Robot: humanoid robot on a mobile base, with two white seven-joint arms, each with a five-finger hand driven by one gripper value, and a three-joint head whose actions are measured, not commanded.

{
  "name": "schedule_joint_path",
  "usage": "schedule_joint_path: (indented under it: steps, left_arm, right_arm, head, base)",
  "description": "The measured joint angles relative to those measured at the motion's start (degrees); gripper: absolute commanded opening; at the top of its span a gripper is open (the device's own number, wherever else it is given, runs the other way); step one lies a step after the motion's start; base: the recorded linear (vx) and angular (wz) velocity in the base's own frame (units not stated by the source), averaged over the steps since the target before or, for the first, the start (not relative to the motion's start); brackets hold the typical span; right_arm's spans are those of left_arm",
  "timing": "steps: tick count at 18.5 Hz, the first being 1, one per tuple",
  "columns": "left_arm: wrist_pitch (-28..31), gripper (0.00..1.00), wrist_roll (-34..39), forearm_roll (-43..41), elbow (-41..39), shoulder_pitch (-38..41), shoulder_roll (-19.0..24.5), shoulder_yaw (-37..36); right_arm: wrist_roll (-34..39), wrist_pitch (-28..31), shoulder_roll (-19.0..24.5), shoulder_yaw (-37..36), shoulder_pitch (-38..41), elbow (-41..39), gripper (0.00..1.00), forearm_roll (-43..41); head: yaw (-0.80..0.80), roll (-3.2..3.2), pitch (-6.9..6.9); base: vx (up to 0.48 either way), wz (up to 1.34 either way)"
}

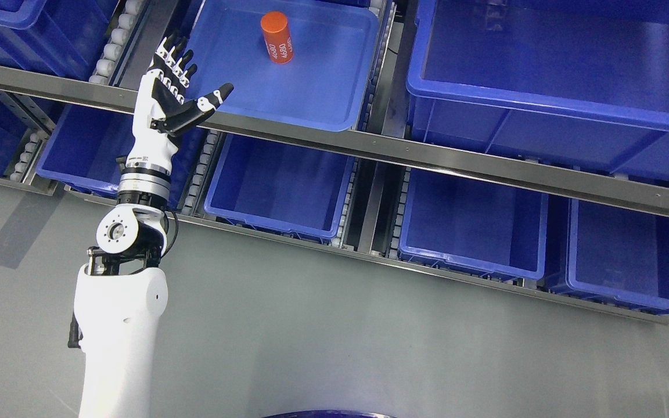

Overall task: Grab orange capacitor from left shelf to right desk
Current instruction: 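Reach the left hand toward the orange capacitor in the blue bin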

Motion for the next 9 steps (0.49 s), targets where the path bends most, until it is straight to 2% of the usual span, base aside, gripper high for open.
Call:
schedule_joint_path:
  steps: [9]
  left_arm:
    - [-0.1, 1.0, -0.6, -1.4, 5.6, -5.9, 0.0, -0.1]
  right_arm:
    - [0.0, 0.0, 0.0, 0.0, 0.0, 0.0, 1.0, 0.0]
  head:
    - [0.0, 0.0, 0.0]
  base:
    - [0.0, 0.0]
